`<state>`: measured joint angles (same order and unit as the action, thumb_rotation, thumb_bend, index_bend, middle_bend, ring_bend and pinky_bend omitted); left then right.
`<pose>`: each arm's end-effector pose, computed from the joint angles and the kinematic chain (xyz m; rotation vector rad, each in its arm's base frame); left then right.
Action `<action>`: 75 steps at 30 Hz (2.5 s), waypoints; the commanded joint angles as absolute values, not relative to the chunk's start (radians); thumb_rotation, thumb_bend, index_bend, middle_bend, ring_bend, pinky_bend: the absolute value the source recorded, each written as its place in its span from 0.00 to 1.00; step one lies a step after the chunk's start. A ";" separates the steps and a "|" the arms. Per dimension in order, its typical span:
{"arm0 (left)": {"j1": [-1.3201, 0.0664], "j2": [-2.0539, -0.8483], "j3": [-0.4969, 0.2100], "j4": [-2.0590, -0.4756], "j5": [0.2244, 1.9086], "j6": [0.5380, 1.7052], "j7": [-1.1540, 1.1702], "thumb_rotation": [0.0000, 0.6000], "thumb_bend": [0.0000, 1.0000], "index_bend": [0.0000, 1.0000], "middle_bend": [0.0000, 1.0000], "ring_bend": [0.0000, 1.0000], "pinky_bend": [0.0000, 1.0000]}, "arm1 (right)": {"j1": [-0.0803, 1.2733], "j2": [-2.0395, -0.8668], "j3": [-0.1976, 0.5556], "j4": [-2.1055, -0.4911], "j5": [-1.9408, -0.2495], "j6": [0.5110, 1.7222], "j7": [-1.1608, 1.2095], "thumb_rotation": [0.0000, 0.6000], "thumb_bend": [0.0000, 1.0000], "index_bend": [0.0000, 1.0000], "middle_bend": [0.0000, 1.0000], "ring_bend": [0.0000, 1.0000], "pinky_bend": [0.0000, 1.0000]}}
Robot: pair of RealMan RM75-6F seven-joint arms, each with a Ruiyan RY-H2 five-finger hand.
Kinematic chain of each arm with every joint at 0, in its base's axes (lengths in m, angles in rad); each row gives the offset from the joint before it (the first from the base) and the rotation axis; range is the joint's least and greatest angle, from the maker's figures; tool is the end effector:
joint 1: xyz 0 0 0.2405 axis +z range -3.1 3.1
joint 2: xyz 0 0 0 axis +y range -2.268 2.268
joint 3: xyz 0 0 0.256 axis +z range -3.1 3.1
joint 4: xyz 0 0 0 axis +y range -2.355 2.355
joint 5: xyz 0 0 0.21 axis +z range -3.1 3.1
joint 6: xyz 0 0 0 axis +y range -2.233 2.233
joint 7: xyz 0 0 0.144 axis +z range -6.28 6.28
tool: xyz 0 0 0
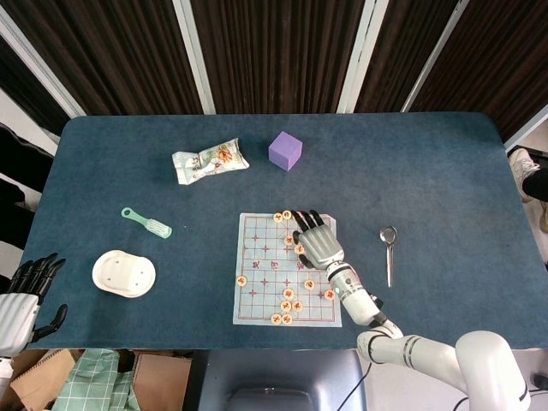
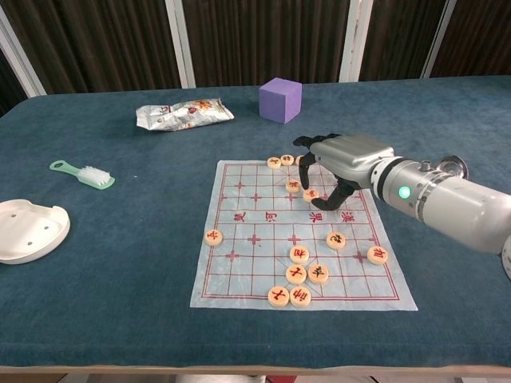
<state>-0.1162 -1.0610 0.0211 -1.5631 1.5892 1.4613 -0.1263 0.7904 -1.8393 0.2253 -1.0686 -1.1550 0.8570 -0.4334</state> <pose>-0.3160 0.1761 0.1654 -1.5151 -0.9377 -0.9176 -0.1507 -0.3681 -0.0858 1.9185 -0.8011 0.7806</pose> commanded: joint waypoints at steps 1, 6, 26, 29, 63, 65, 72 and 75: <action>-0.117 -1.059 0.019 -1.566 1.586 1.461 -0.127 1.00 0.43 0.00 0.00 0.00 0.00 | 0.794 -1.844 0.224 -1.061 -1.149 0.855 -0.437 1.00 0.50 0.56 0.03 0.00 0.00; -0.116 -1.058 0.020 -1.565 1.583 1.458 -0.130 1.00 0.43 0.00 0.00 0.00 0.00 | 0.798 -1.852 0.221 -1.045 -1.139 0.853 -0.445 1.00 0.50 0.57 0.03 0.00 0.00; -0.111 -1.056 0.021 -1.566 1.590 1.467 -0.130 1.00 0.43 0.00 0.00 0.00 0.00 | 0.785 -1.810 0.257 -1.056 -1.128 0.906 -0.371 1.00 0.50 0.64 0.07 0.00 0.00; -0.111 -1.057 0.022 -1.567 1.591 1.468 -0.125 1.00 0.43 0.00 0.00 0.00 0.00 | 0.795 -1.820 0.270 -1.017 -1.108 0.889 -0.362 1.00 0.50 0.64 0.07 0.00 0.00; -0.122 -1.045 0.029 -1.569 1.593 1.436 -0.160 1.00 0.43 0.00 0.00 0.00 0.00 | 0.841 -1.876 0.276 -0.887 -1.103 0.825 -0.301 1.00 0.50 0.30 0.05 0.00 0.00; -0.122 -1.041 0.032 -1.567 1.598 1.438 -0.169 1.00 0.43 0.00 0.00 0.00 0.00 | 0.806 -1.821 0.263 -0.981 -1.131 0.881 -0.297 1.00 0.50 0.27 0.04 0.00 0.00; -0.106 -1.044 0.020 -1.566 1.582 1.468 -0.136 1.00 0.43 0.00 0.00 0.00 0.00 | 0.526 -1.403 0.117 -1.605 -1.316 1.241 -0.319 1.00 0.50 0.07 0.00 0.00 0.00; -0.095 -1.060 0.007 -1.562 1.577 1.504 -0.103 1.00 0.43 0.00 0.00 0.00 0.00 | 0.348 -1.185 -0.045 -1.795 -1.473 1.432 -0.315 1.00 0.49 0.00 0.00 0.00 0.00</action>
<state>-0.1015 -1.0516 0.0142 -1.5641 1.5806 1.4898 -0.1164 0.6230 -1.5322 0.1647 -1.4451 -1.2536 1.1218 -0.3079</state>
